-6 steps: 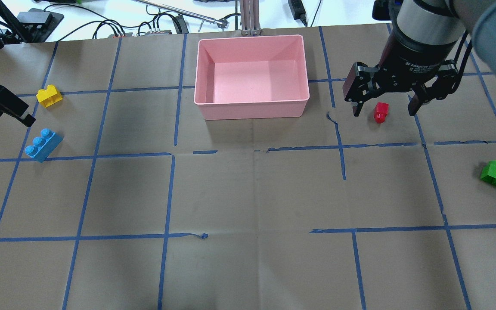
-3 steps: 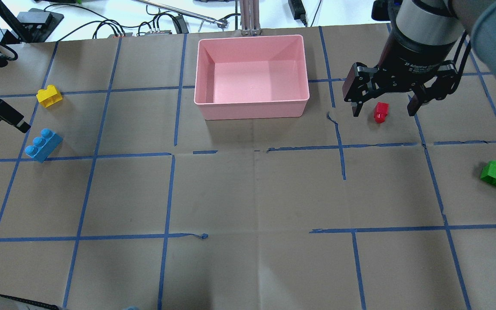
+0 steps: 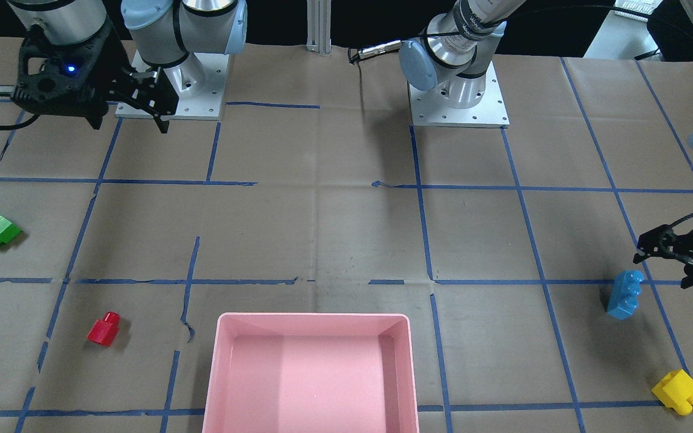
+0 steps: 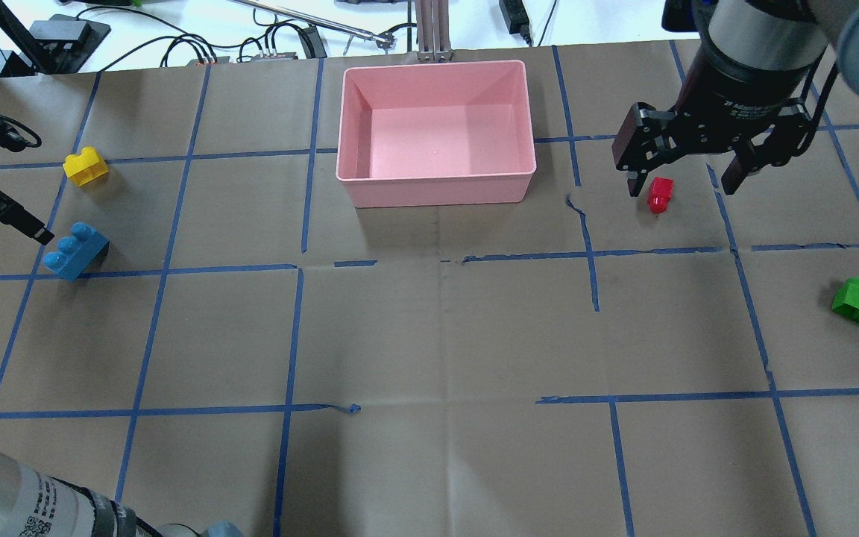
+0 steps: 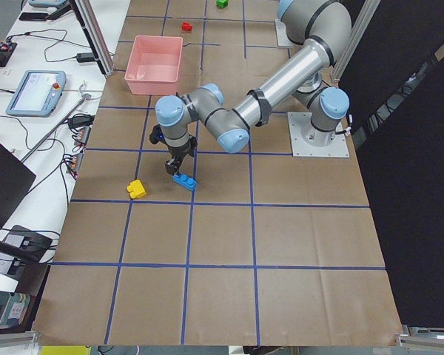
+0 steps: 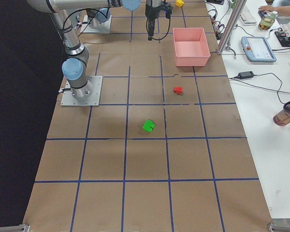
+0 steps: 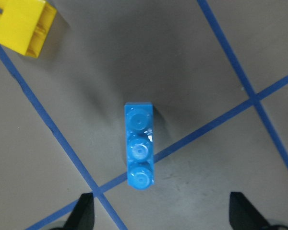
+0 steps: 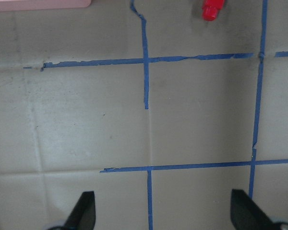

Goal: Put all blocks into box

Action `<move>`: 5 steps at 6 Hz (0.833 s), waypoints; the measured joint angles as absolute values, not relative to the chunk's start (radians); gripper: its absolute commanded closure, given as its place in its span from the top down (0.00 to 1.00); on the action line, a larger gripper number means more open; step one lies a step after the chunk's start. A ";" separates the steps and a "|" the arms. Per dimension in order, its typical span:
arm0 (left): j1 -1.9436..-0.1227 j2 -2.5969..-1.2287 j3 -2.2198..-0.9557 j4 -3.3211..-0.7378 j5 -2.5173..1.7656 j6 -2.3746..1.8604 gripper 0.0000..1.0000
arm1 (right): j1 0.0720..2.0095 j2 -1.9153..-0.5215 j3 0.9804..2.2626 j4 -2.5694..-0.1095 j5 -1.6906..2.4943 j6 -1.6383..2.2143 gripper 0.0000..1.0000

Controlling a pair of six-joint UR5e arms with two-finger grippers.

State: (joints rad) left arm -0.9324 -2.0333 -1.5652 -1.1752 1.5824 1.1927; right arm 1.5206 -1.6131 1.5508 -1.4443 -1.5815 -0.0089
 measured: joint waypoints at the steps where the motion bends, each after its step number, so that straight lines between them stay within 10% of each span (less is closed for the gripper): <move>1: -0.926 -2.068 -1.565 -1.149 1.582 1.200 0.99 | 1.437 -1.608 1.551 -1.445 -1.581 -0.075 1.00; 3: -0.923 -2.128 -1.581 -1.101 1.583 1.204 0.94 | 1.277 -1.571 1.549 -1.450 -1.587 -0.161 1.00; 4: -0.922 -2.141 -1.602 -1.091 1.583 1.206 0.42 | 1.209 -1.550 1.549 -1.473 -1.591 -0.201 1.00; 5: -0.922 -2.145 -1.613 -1.085 1.583 1.213 0.10 | 1.152 -1.535 1.549 -1.507 -1.594 -0.232 1.00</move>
State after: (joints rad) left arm -0.9220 -2.1448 -1.6126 -1.0854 1.5830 1.2132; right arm 1.1524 -1.5347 1.5490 -1.5065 -1.5945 -0.2324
